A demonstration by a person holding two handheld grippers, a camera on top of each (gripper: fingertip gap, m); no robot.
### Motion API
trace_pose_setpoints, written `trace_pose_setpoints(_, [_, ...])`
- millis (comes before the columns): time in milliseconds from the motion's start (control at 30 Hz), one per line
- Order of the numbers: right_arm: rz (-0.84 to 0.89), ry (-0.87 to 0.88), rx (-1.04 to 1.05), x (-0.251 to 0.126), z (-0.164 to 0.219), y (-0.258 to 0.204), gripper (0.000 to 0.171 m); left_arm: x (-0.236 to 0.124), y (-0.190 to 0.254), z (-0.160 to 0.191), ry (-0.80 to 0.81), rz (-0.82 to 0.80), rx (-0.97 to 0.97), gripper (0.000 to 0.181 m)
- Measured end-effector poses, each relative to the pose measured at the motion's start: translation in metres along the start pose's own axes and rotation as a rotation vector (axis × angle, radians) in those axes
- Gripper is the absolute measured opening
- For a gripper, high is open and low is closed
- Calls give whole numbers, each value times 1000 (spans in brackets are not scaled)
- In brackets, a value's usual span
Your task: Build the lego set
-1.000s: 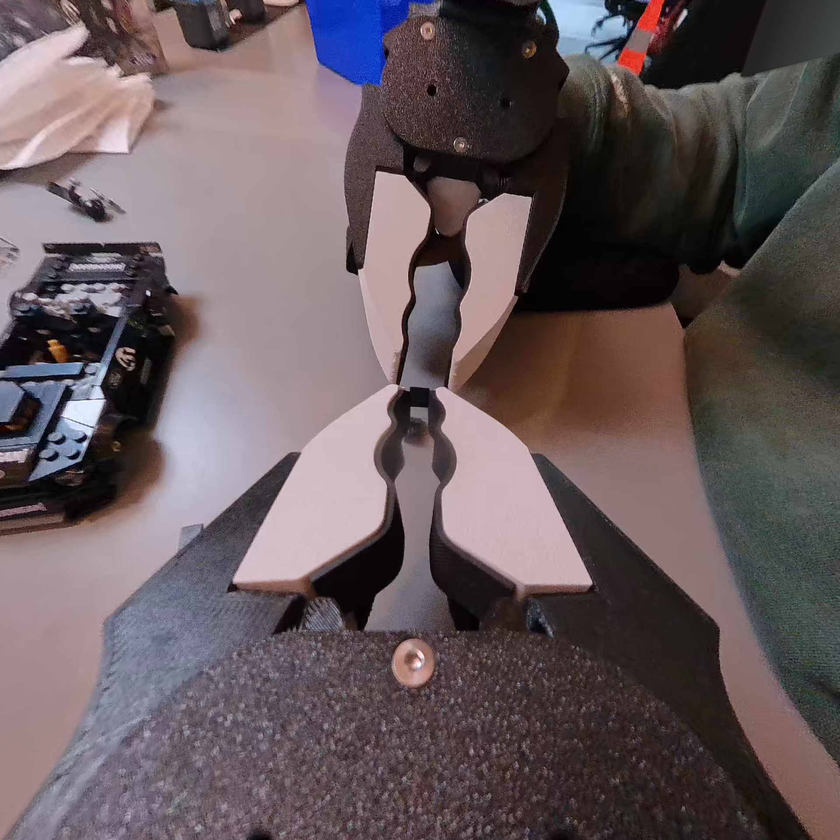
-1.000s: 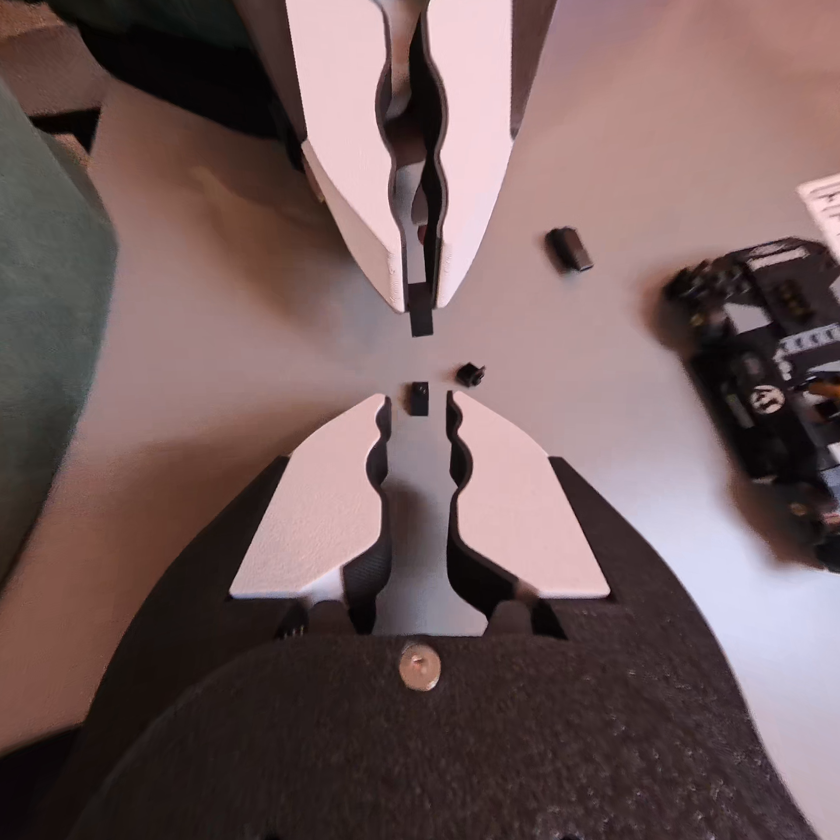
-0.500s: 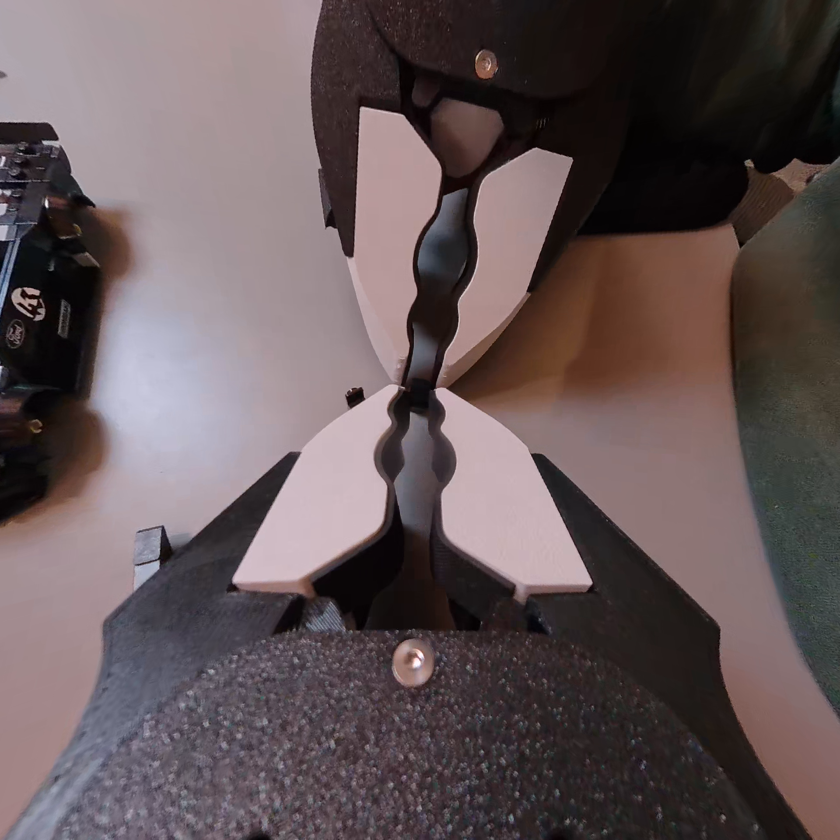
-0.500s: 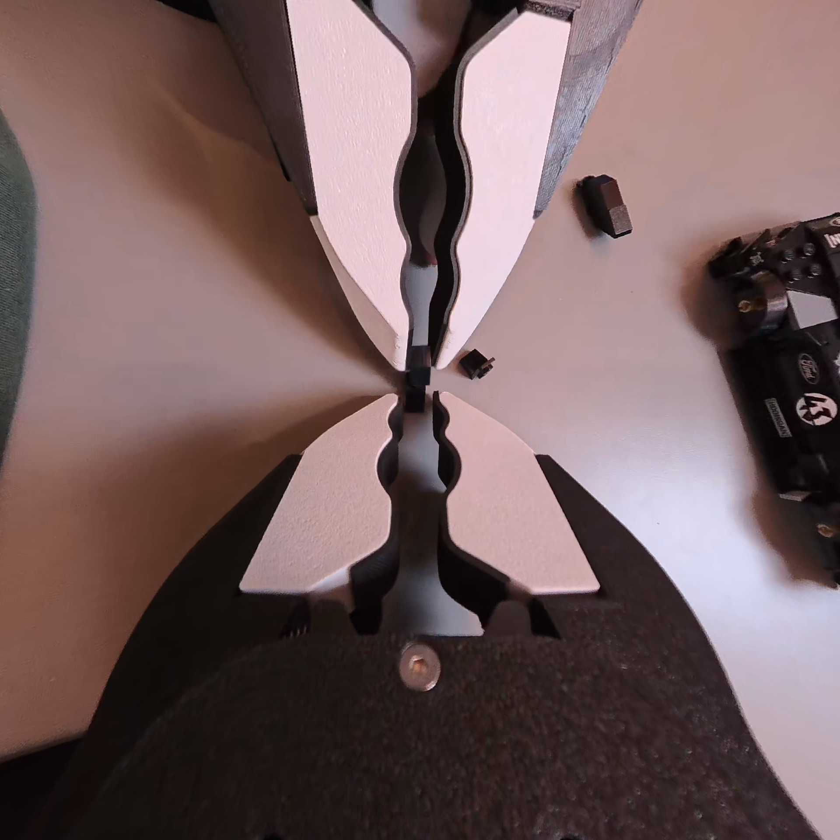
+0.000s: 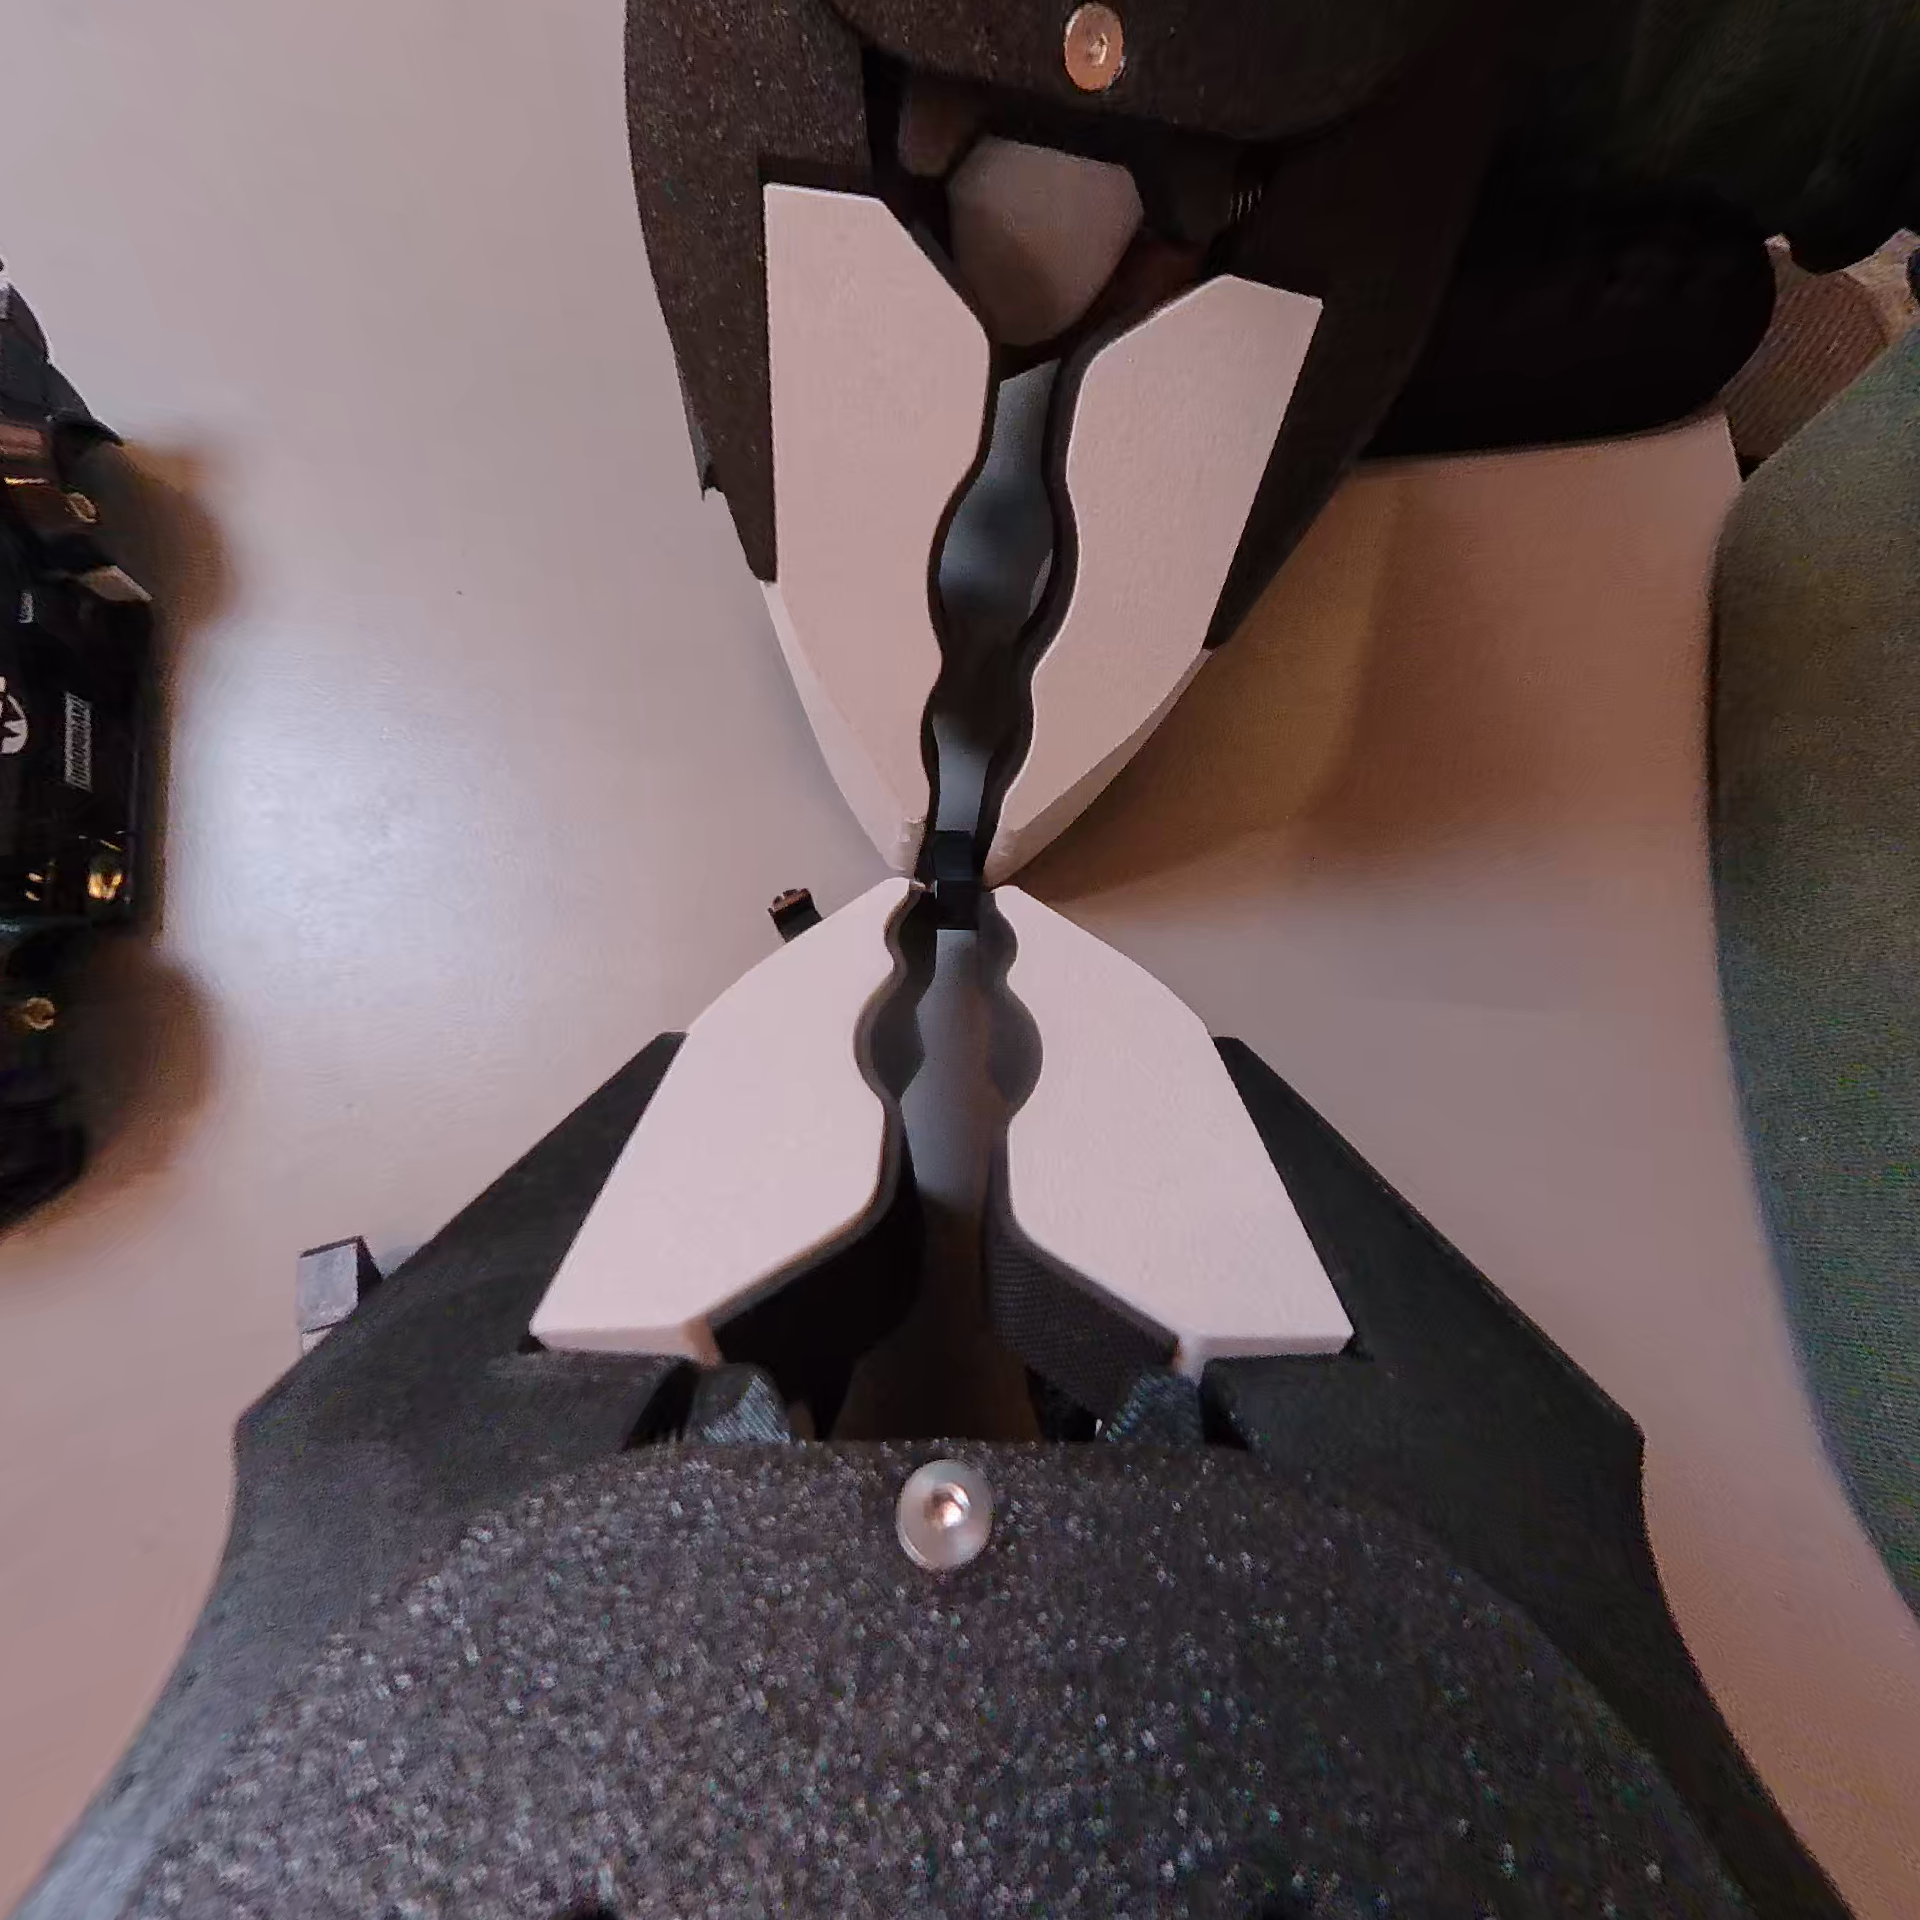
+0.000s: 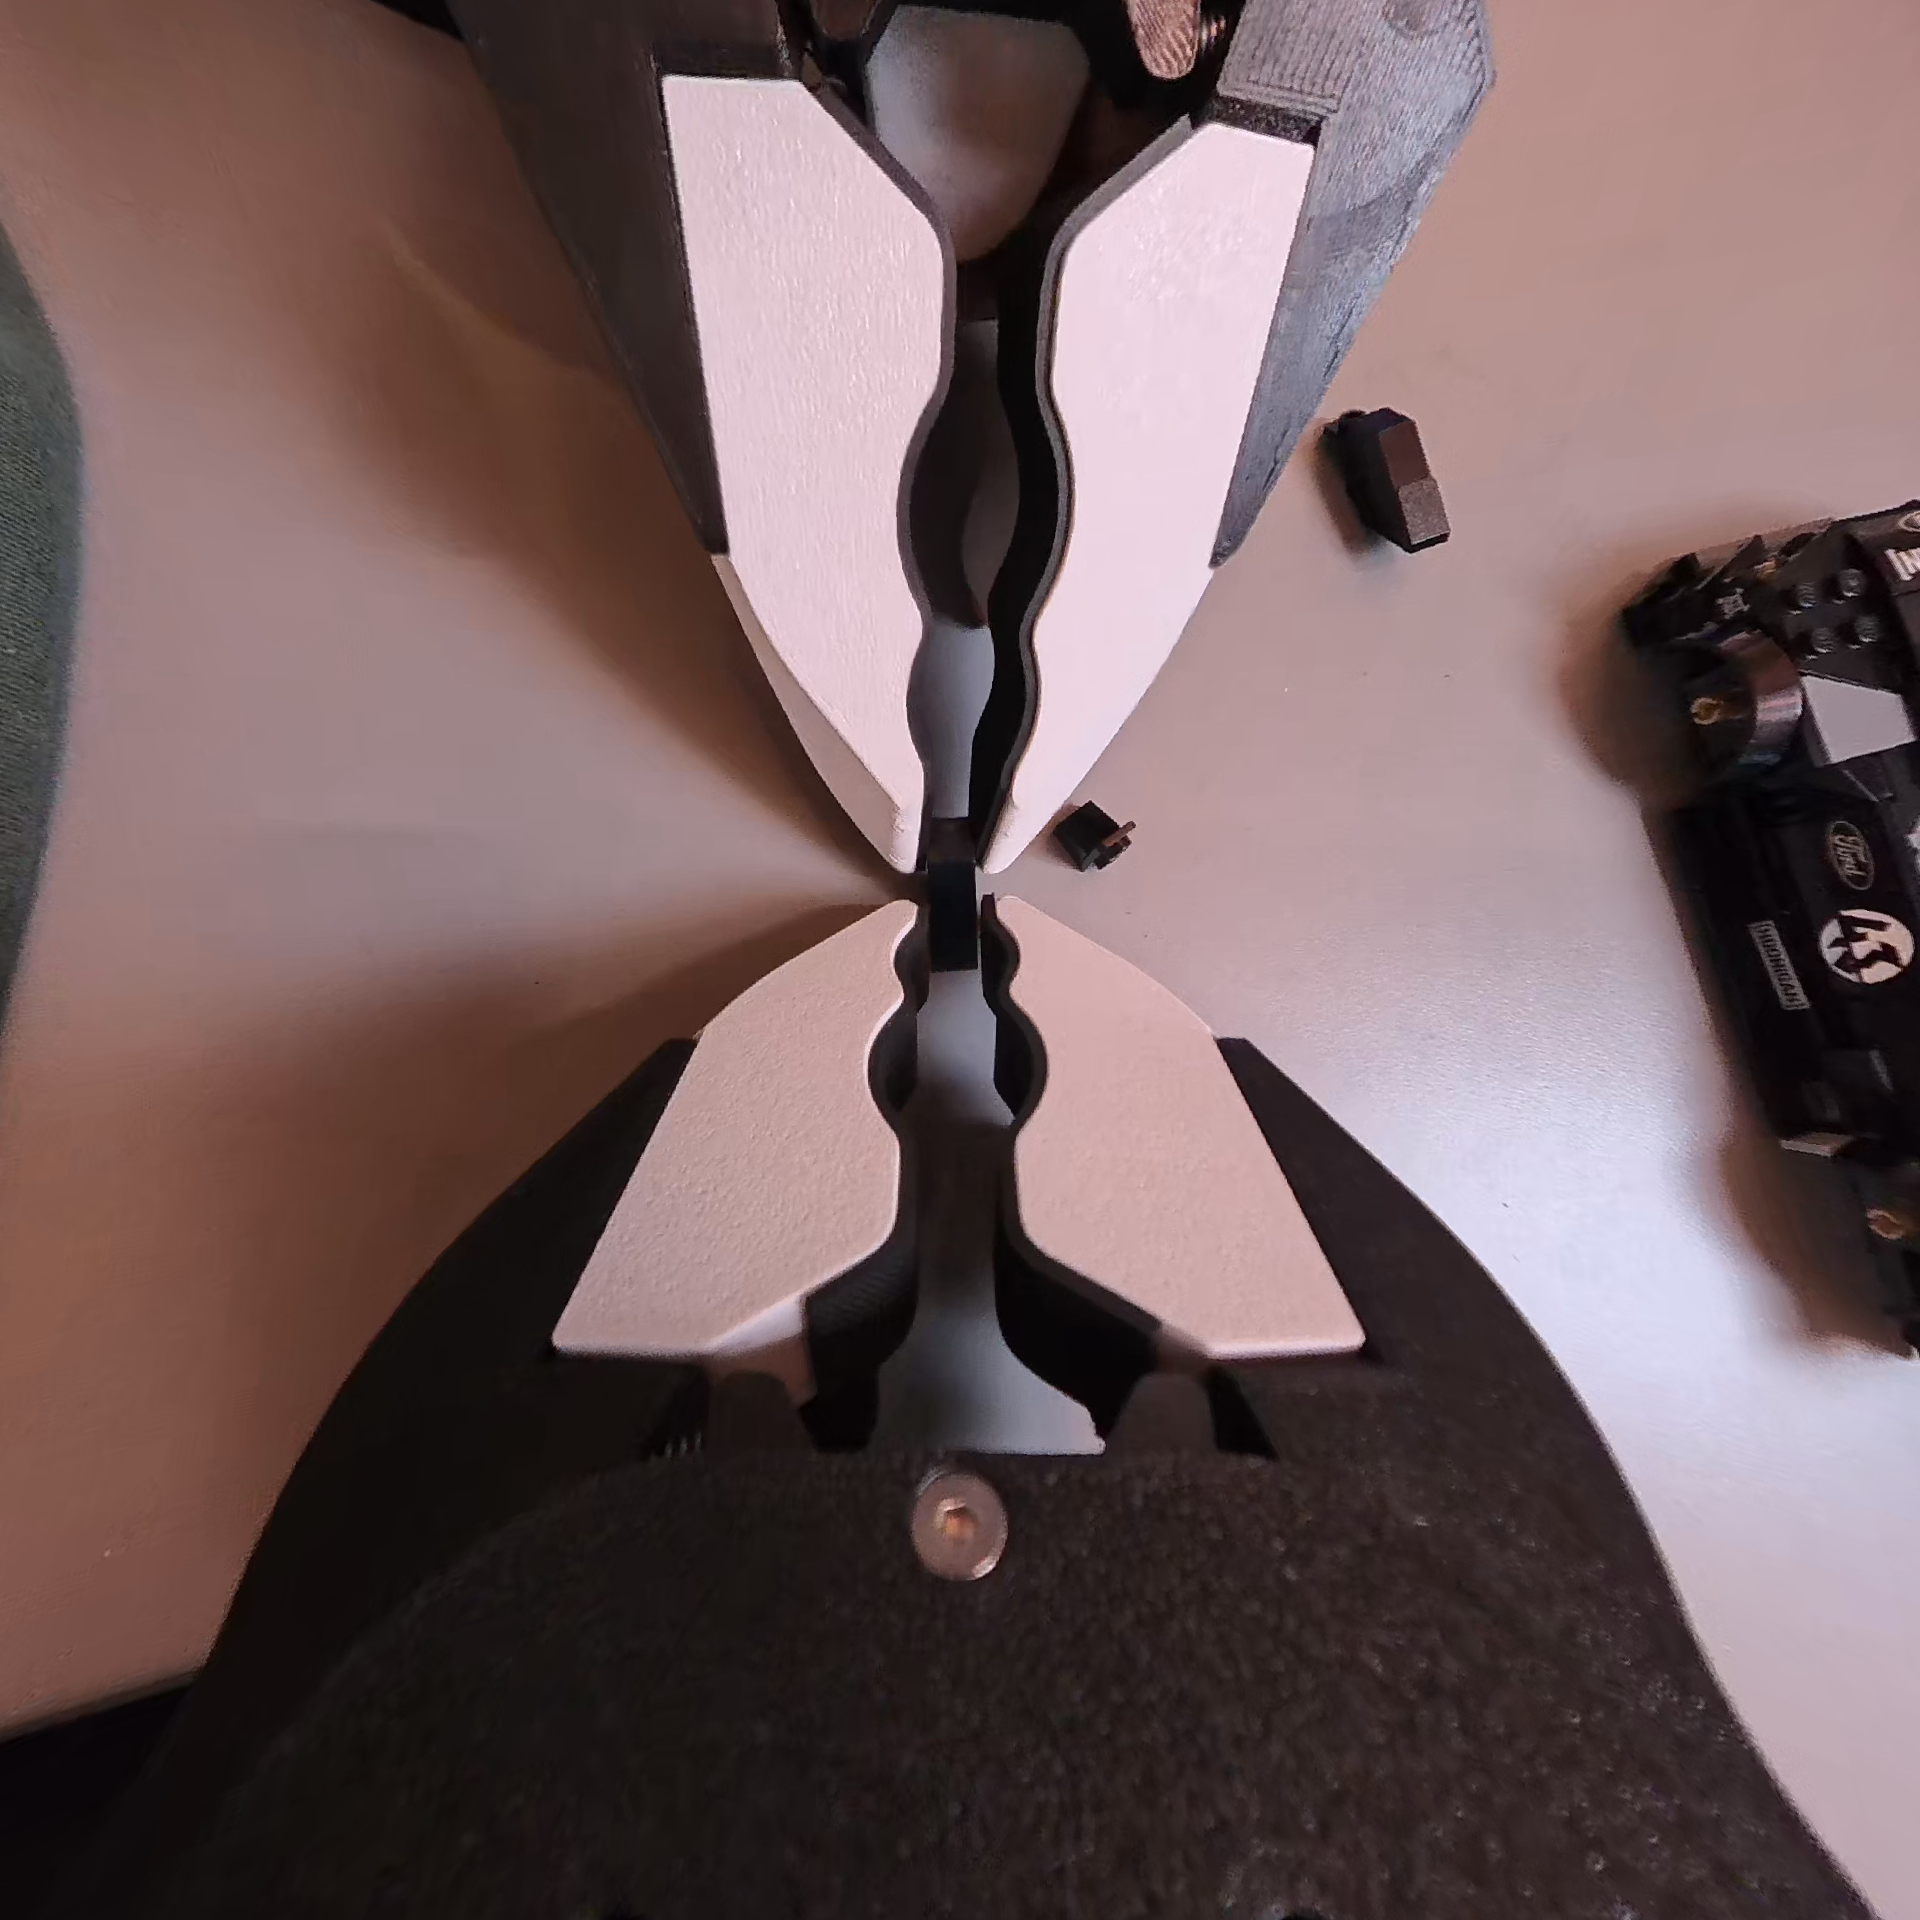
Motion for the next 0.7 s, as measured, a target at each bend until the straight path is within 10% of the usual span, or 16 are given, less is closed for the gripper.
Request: trace_pose_setpoints(700, [-16, 54, 20, -7, -4, -1, 0, 1, -1, -4, -81, 22, -3, 9])
Point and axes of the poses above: each gripper's, where its closed fingertips meet, x out along the fingers, z out of its underside, y = z × x across the jaws, the point moved 5 cm from there along -x, back along the fingers
